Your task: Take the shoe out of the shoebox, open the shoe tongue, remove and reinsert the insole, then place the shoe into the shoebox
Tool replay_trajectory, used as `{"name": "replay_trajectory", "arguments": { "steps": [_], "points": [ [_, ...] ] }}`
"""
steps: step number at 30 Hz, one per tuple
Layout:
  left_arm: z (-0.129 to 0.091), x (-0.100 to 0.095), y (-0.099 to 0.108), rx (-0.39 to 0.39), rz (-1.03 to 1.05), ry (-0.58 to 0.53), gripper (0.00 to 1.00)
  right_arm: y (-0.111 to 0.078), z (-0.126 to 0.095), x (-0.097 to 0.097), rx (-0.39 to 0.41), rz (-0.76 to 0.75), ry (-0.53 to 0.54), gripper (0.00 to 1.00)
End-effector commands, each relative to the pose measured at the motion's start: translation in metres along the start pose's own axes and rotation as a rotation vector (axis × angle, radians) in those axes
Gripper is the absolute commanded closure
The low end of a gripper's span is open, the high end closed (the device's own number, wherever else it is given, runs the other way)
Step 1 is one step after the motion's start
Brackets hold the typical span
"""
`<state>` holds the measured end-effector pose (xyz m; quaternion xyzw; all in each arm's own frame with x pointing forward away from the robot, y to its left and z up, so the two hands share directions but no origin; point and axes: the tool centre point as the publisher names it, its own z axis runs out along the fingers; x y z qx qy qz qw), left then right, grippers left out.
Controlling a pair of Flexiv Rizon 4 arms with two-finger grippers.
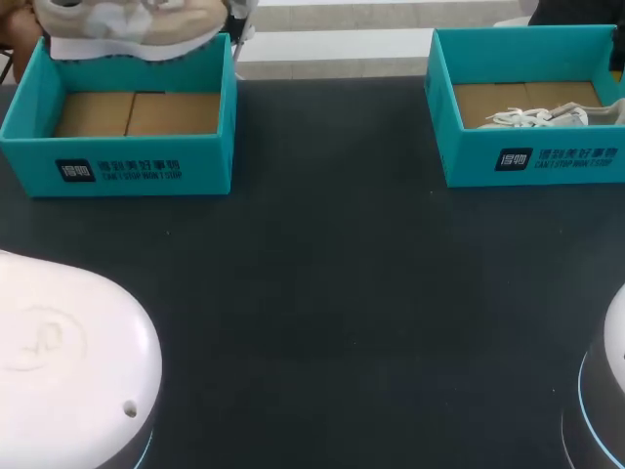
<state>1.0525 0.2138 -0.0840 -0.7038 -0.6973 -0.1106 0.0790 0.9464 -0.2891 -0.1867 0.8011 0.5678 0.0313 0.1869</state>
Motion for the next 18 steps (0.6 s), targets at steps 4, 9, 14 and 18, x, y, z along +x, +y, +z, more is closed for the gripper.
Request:
{"name": "replay_trajectory", "arguments": {
  "steps": [4, 9, 14, 18],
  "points": [
    [-0.021, -0.037, -0.071, -0.019, 0.042, -0.048, 1.00, 0.000, 0.001, 0.000, -0.001, 0.000, 0.002, 0.00],
    [-0.022, -0.056, -0.089, 0.003, 0.100, -0.128, 1.00, 0.000, 0.001, 0.000, -0.001, 0.000, 0.002, 0.00],
    [-0.022, -0.056, -0.089, 0.003, 0.100, -0.128, 1.00, 0.000, 0.001, 0.000, -0.001, 0.000, 0.002, 0.00],
    [-0.022, -0.056, -0.089, 0.003, 0.100, -0.128, 1.00, 0.000, 0.001, 0.000, -0.001, 0.000, 0.002, 0.00]
  ]
}}
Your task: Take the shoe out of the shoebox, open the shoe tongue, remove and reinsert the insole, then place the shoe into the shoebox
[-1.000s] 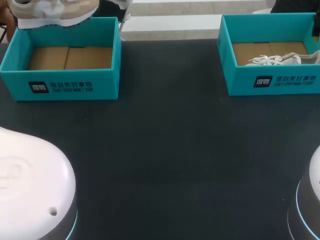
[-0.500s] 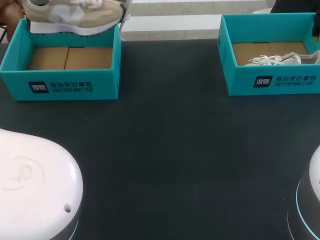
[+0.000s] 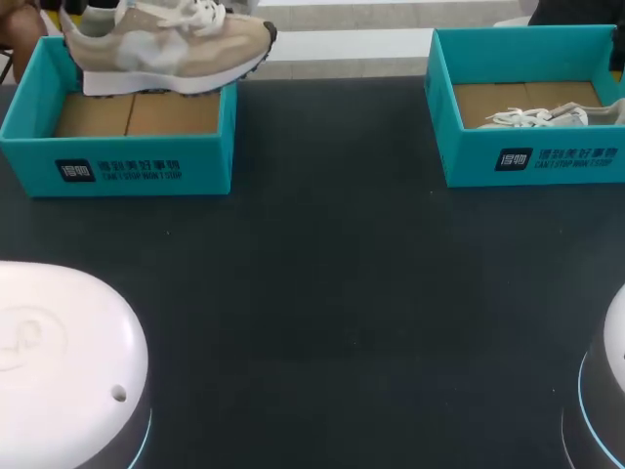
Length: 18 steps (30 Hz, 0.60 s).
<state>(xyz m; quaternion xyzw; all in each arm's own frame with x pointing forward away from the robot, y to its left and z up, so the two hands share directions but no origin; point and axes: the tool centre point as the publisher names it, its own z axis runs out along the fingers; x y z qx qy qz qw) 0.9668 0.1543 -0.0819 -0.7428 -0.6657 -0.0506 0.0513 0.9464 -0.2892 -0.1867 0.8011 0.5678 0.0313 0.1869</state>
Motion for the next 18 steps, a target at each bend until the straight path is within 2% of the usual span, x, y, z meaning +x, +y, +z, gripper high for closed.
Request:
{"name": "replay_trajectory", "arguments": {
  "steps": [1, 12, 14, 15, 17, 18],
  "points": [
    [0.000, 0.001, -0.005, -0.028, 0.000, 0.000, 1.00, 0.000, 0.001, 0.000, -0.001, 0.000, 0.002, 0.00],
    [0.000, 0.001, -0.005, -0.028, 0.000, 0.000, 1.00, 0.000, 0.001, 0.000, -0.001, 0.000, 0.002, 0.00],
    [0.001, -0.011, -0.018, -0.037, 0.002, 0.018, 1.00, 0.000, 0.001, 0.000, -0.001, 0.000, 0.002, 0.00],
    [0.002, -0.017, -0.025, -0.041, -0.032, 0.092, 1.00, 0.000, 0.001, 0.000, -0.001, 0.000, 0.002, 0.00],
    [0.000, -0.026, -0.036, -0.048, -0.026, 0.089, 1.00, 0.000, 0.001, 0.000, -0.001, 0.000, 0.002, 0.00],
    [0.000, -0.034, -0.048, -0.057, -0.055, 0.139, 1.00, 0.000, 0.001, 0.000, -0.001, 0.000, 0.002, 0.00]
  ]
}}
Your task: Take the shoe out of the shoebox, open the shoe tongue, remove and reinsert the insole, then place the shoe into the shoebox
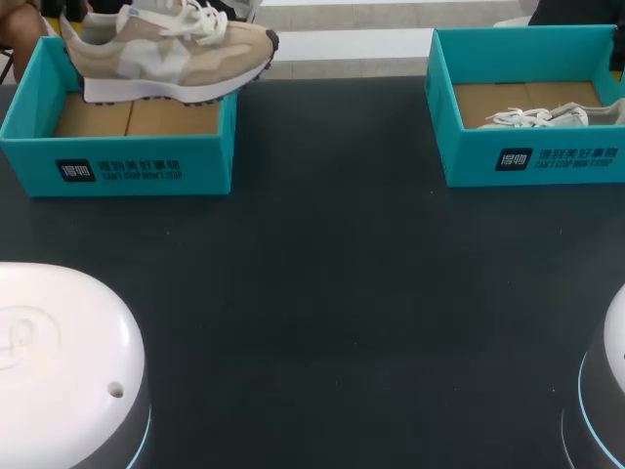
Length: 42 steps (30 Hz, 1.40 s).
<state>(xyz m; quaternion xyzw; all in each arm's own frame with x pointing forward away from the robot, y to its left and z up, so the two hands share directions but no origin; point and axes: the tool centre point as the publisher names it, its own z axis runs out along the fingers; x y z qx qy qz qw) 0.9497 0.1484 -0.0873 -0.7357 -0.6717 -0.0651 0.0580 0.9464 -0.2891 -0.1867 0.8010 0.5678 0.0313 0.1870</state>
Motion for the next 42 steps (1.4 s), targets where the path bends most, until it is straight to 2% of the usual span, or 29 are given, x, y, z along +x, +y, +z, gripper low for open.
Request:
{"name": "replay_trajectory", "arguments": {
  "steps": [1, 7, 12, 15, 23, 27, 31, 34, 38, 42],
  "points": [
    [-0.006, -0.027, -0.037, -0.054, -0.026, 0.104, 1.00, 0.000, 0.001, 0.000, -0.001, 0.000, 0.002, 0.00],
    [-0.013, -0.051, -0.074, -0.072, -0.128, 0.135, 1.00, 0.000, 0.001, 0.000, -0.001, 0.000, 0.002, 0.00],
    [-0.016, -0.076, -0.093, -0.101, -0.165, 0.154, 1.00, 0.000, 0.001, 0.000, -0.001, 0.000, 0.002, 0.00],
    [-0.017, -0.089, -0.097, -0.098, -0.191, 0.136, 1.00, 0.000, 0.001, 0.000, -0.001, 0.000, 0.002, 0.00],
    [-0.019, -0.150, -0.119, -0.077, -0.190, 0.072, 1.00, 0.000, 0.001, 0.000, -0.001, 0.000, 0.002, 0.00],
    [-0.022, -0.183, -0.134, -0.081, -0.187, 0.098, 1.00, 0.000, 0.001, 0.000, -0.001, 0.000, 0.002, 0.00],
    [-0.018, -0.218, -0.146, -0.051, -0.125, 0.061, 1.00, 0.000, 0.001, 0.000, -0.001, 0.000, 0.002, 0.00],
    [-0.014, -0.236, -0.152, -0.032, -0.094, 0.044, 1.00, 0.000, 0.001, 0.000, -0.001, 0.000, 0.002, 0.00],
    [-0.004, -0.256, -0.158, -0.040, -0.101, 0.067, 1.00, 0.000, 0.001, 0.000, -0.001, 0.000, 0.002, 0.00],
    [0.008, -0.266, -0.163, -0.044, -0.084, 0.059, 1.00, 0.000, 0.001, 0.000, -0.001, 0.000, 0.002, 0.00]
  ]
}}
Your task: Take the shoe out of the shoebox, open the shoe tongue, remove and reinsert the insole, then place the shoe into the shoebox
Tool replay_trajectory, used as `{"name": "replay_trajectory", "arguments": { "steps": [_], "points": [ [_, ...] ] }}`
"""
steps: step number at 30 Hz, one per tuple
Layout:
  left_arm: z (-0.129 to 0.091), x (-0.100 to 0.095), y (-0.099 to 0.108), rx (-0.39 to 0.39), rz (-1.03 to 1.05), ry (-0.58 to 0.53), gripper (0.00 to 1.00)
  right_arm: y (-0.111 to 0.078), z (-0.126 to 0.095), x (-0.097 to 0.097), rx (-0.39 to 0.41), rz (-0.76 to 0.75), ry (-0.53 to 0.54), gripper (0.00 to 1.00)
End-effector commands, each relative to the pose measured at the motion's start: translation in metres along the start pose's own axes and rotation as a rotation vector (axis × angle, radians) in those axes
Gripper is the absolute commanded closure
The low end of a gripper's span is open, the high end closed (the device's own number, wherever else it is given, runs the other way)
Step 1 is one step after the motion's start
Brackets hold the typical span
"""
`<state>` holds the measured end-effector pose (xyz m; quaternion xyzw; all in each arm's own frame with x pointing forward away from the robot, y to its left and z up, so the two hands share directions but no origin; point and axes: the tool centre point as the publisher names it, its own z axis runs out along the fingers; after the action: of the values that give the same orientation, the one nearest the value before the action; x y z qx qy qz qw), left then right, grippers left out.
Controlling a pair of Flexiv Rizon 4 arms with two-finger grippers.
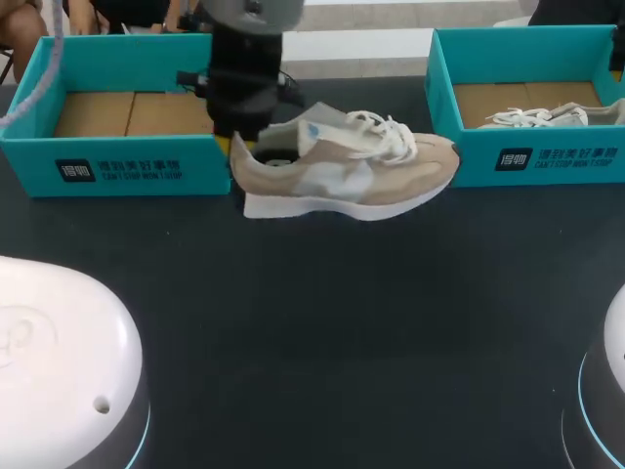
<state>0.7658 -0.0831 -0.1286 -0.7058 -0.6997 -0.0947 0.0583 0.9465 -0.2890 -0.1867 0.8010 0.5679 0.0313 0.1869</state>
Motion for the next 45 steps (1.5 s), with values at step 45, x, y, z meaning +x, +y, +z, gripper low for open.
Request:
{"name": "replay_trajectory", "arguments": {
  "steps": [45],
  "points": [
    [0.207, -0.042, -0.049, 0.073, -0.026, 0.105, 1.00, 0.000, 0.001, 0.000, -0.001, 0.000, 0.002, 0.00]
  ]
}}
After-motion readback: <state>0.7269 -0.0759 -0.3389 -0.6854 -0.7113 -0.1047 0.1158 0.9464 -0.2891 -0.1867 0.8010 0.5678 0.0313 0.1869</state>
